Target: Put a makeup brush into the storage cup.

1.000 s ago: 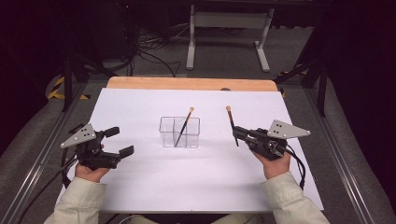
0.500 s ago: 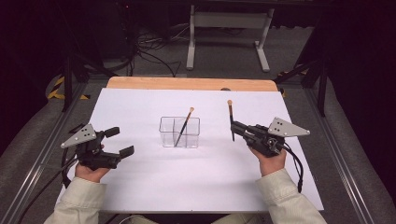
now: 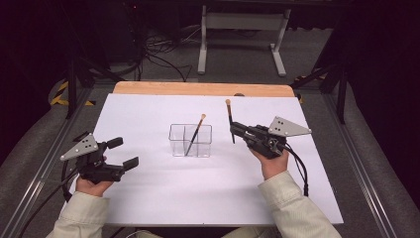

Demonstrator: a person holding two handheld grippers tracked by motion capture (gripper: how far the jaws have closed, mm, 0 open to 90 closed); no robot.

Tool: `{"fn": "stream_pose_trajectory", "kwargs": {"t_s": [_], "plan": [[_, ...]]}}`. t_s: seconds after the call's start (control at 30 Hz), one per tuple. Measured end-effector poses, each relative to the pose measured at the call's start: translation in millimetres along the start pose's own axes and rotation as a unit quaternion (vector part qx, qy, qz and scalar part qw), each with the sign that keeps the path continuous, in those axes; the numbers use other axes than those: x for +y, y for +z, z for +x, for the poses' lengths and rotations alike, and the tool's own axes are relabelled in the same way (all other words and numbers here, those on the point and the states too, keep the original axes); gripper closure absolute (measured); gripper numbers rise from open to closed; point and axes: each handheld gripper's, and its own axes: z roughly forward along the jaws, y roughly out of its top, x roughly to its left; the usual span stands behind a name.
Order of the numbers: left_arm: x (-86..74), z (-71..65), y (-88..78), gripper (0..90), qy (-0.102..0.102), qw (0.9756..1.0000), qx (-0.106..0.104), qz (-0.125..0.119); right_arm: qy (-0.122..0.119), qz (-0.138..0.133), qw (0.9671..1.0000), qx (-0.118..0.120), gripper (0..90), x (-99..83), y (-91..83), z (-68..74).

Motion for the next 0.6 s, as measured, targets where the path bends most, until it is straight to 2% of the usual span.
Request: {"fn": "stream_pose_trajectory", "kwargs": {"t_s": [0.6], "plan": [[-0.4, 0.8, 0.4, 0.5, -0.003, 1.0000, -0.002, -0.002, -0.003, 0.000, 0.9997, 0.023, 83.5, 10.8, 42.0, 5.3]]}}
